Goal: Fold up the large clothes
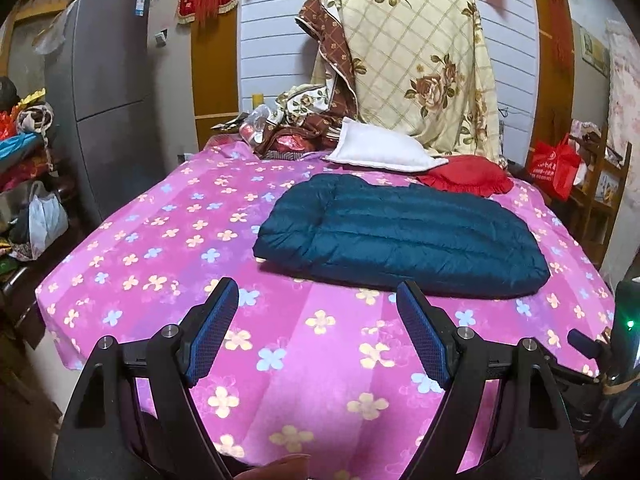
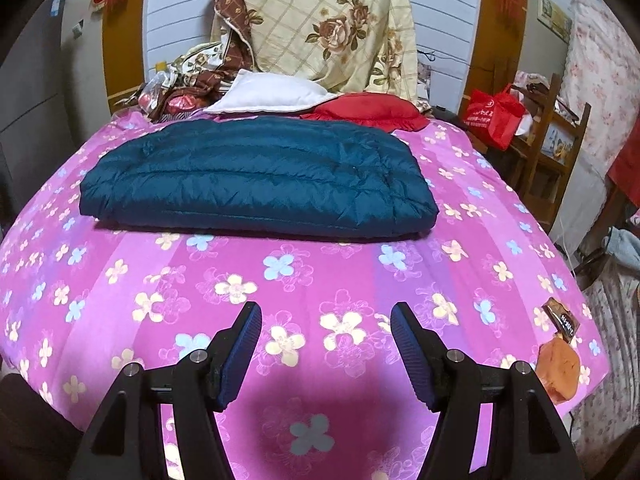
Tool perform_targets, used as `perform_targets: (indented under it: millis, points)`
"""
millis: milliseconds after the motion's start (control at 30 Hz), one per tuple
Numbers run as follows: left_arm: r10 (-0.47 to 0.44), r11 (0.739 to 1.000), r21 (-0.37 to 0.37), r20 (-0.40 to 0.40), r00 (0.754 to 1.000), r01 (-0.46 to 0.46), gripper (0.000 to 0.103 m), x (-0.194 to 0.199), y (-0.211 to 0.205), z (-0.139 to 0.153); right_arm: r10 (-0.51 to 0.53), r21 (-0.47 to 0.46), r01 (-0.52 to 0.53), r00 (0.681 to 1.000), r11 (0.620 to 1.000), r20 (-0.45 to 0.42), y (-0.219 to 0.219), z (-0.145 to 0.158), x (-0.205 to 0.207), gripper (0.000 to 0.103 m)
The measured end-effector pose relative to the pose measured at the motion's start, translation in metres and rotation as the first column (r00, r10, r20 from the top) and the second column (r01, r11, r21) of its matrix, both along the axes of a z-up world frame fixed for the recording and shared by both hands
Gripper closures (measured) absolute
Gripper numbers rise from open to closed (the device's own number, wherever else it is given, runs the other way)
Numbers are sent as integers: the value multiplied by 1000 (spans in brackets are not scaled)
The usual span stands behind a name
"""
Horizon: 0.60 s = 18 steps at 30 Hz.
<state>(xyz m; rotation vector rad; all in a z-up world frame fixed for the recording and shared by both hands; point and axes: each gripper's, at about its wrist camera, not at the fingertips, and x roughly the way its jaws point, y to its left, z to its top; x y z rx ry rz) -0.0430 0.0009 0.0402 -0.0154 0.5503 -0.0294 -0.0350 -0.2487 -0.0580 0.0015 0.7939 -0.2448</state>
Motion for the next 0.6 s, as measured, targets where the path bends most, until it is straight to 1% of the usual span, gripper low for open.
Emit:
perform_targets:
  millis: [100,200,233,267,300,367,500,600]
  points:
    - [16,1000,0,31,999,-16,21,-4,4,2,8,-18,-8,1000,1000,-9,6,-2,0,38]
    - [7,1000,-29,53,999,-5,20,-7,9,3,18,-31,-18,1000,999,-15,11,-2,0,38]
    - [2,999,-33,59,998,0,15,-7,9,4,20,-34,-20,1000,999,-17,13,-2,0,38]
    - [6,1000,-18,64,998,-5,4,-7,9,4,21,-36,-22,1000,999,-18,14,-3,0,38]
    - [13,1000,1,71,997,-14,0,-8,8,4,25,-40,-26,999,999,-21,15,-3,0,38]
    - [12,999,31,78,997,-14,0,-8,5,3,30,-47,-31,999,998,-27,17,-4,1,38]
    - [-6,996,85,22,1000,4,0,-3,-5,-7,34,-51,-36,998,998,-48,21,-9,3,38]
    - [-24,995,97,-21,999,26,0,1,-10,-18,33,-54,-36,998,998,-58,22,-12,4,38]
